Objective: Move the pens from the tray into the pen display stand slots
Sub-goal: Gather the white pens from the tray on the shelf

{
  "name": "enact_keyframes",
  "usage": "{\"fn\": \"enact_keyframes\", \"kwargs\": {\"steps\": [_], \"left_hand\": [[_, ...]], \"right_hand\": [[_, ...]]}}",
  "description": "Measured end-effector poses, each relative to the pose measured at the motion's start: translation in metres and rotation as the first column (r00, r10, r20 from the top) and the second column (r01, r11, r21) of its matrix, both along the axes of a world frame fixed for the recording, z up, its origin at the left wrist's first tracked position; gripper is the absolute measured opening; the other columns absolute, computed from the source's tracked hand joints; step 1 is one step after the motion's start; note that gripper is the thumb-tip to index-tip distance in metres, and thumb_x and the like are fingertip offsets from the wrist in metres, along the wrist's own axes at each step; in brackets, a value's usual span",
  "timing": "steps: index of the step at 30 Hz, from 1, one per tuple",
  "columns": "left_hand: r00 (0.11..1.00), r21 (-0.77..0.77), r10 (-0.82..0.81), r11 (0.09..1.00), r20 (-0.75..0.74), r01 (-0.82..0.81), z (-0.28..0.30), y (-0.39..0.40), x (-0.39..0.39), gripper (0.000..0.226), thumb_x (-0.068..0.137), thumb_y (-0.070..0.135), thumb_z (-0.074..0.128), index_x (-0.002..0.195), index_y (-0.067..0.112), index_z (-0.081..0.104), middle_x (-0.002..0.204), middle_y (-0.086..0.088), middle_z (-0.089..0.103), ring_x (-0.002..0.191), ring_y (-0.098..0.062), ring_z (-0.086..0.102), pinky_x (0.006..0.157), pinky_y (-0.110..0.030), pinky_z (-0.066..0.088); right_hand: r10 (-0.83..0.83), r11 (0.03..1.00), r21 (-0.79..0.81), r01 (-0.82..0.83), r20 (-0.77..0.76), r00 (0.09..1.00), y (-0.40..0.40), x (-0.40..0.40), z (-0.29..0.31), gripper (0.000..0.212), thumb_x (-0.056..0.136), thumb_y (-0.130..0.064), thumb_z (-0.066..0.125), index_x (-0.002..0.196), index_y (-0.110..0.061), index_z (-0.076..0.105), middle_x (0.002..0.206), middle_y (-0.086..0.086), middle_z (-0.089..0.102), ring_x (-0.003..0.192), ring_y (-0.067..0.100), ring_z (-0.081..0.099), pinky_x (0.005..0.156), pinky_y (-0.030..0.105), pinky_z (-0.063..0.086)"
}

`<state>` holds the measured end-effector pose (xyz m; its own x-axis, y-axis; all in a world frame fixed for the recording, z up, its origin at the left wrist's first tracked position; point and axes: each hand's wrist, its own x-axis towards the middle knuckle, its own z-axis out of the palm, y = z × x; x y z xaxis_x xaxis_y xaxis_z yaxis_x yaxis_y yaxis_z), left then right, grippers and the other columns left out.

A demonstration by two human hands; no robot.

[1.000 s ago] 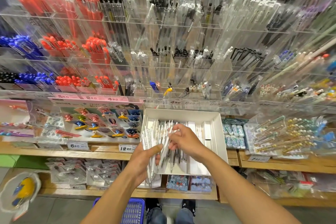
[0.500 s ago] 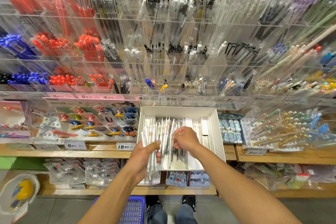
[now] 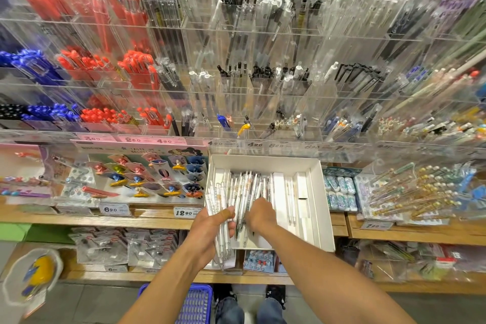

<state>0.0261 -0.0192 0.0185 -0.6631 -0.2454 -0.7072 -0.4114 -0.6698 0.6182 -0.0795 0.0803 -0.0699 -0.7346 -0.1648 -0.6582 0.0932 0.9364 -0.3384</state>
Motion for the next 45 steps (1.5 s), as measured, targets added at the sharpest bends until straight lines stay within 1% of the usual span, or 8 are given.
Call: {"fn": "enact_keyframes", "kwargs": {"steps": [4, 10, 17, 23, 26, 31, 35, 45], "left_hand": [[1.0, 0.005, -0.009, 1.0, 0.007, 0.009, -0.001, -0.001, -0.001, 0.031, 0.088, 0.003, 0.067, 0.118, -0.003, 0.061, 0.075, -0.007, 0.069, 0.063, -0.019, 0.058, 0.056, -0.028, 0.054], [1.0, 0.025, -0.014, 1.0, -0.004, 0.014, -0.004, -0.002, -0.003, 0.028, 0.09, 0.002, 0.065, 0.117, -0.001, 0.062, 0.071, -0.004, 0.069, 0.062, -0.017, 0.055, 0.057, -0.028, 0.051], [0.999, 0.005, -0.039, 0.999, -0.03, 0.039, -0.002, -0.003, -0.005, 0.045, 0.083, 0.019, 0.073, 0.12, -0.002, 0.06, 0.095, -0.016, 0.074, 0.082, -0.03, 0.072, 0.062, -0.034, 0.056], [0.997, 0.046, -0.073, 0.996, 0.002, 0.073, -0.009, -0.001, -0.008, 0.082, 0.077, 0.025, 0.08, 0.142, -0.005, 0.039, 0.121, -0.026, 0.066, 0.112, -0.034, 0.066, 0.084, -0.043, 0.056], [0.998, 0.053, -0.066, 0.996, 0.013, 0.065, -0.012, -0.003, -0.007, 0.075, 0.073, 0.019, 0.08, 0.134, -0.008, 0.047, 0.113, -0.026, 0.068, 0.108, -0.038, 0.066, 0.096, -0.054, 0.052], [0.999, 0.113, 0.001, 0.994, 0.041, -0.005, -0.014, -0.006, -0.007, 0.049, 0.078, 0.002, 0.072, 0.122, -0.009, 0.053, 0.069, -0.013, 0.064, 0.056, -0.021, 0.06, 0.05, -0.031, 0.055], [0.997, 0.108, 0.001, 0.994, 0.073, -0.009, -0.016, -0.007, -0.007, 0.05, 0.081, -0.002, 0.072, 0.126, -0.004, 0.052, 0.096, -0.023, 0.064, 0.061, -0.021, 0.063, 0.051, -0.032, 0.055], [0.999, 0.078, -0.016, 0.997, 0.03, 0.014, -0.015, -0.005, -0.006, 0.058, 0.067, 0.008, 0.081, 0.12, 0.0, 0.058, 0.08, -0.012, 0.072, 0.063, -0.022, 0.067, 0.06, -0.04, 0.06]], "right_hand": [[-0.079, 0.994, -0.068, 0.083, 0.057, 0.995, 0.002, 0.002, 0.0, 0.029, 0.092, -0.018, 0.063, 0.114, -0.007, 0.048, 0.075, -0.003, 0.05, 0.059, 0.007, 0.047, 0.043, 0.019, 0.03], [-0.116, 0.928, -0.339, 0.151, 0.121, 0.986, 0.014, -0.002, 0.024, 0.013, 0.084, -0.018, 0.059, 0.078, -0.015, 0.047, 0.056, -0.003, 0.05, 0.042, 0.008, 0.047, 0.047, 0.022, 0.039], [-0.02, 0.711, -0.668, 0.221, 0.295, 0.955, 0.023, 0.01, 0.075, 0.022, 0.082, -0.02, 0.068, 0.102, -0.018, 0.058, 0.067, -0.002, 0.066, 0.053, 0.009, 0.061, 0.047, 0.02, 0.046], [0.04, 0.688, -0.705, 0.172, 0.273, 0.961, 0.026, 0.019, 0.078, 0.015, 0.082, -0.013, 0.076, 0.091, -0.01, 0.063, 0.064, 0.0, 0.069, 0.057, 0.011, 0.064, 0.054, 0.022, 0.051], [0.105, 0.648, -0.729, 0.218, 0.37, 0.923, 0.034, 0.012, 0.076, 0.013, 0.083, -0.016, 0.076, 0.093, -0.011, 0.068, 0.075, 0.005, 0.073, 0.063, 0.015, 0.067, 0.055, 0.02, 0.052], [-0.193, 0.818, -0.493, 0.298, 0.254, 0.948, 0.042, -0.009, 0.048, 0.004, 0.089, -0.018, 0.068, 0.089, -0.015, 0.066, 0.082, 0.007, 0.073, 0.06, 0.015, 0.068, 0.063, 0.029, 0.058], [-0.132, 0.967, -0.205, 0.151, 0.1, 0.986, 0.032, -0.015, 0.021, 0.037, 0.091, -0.012, 0.058, 0.055, -0.016, 0.047, 0.056, 0.002, 0.051, 0.052, 0.02, 0.054, 0.055, 0.026, 0.048], [-0.126, 0.99, 0.056, 0.128, -0.044, 0.991, -0.001, 0.002, -0.004, 0.025, 0.089, -0.008, 0.062, 0.07, -0.015, 0.046, 0.068, -0.003, 0.051, 0.054, 0.009, 0.047, 0.04, 0.022, 0.03]]}}
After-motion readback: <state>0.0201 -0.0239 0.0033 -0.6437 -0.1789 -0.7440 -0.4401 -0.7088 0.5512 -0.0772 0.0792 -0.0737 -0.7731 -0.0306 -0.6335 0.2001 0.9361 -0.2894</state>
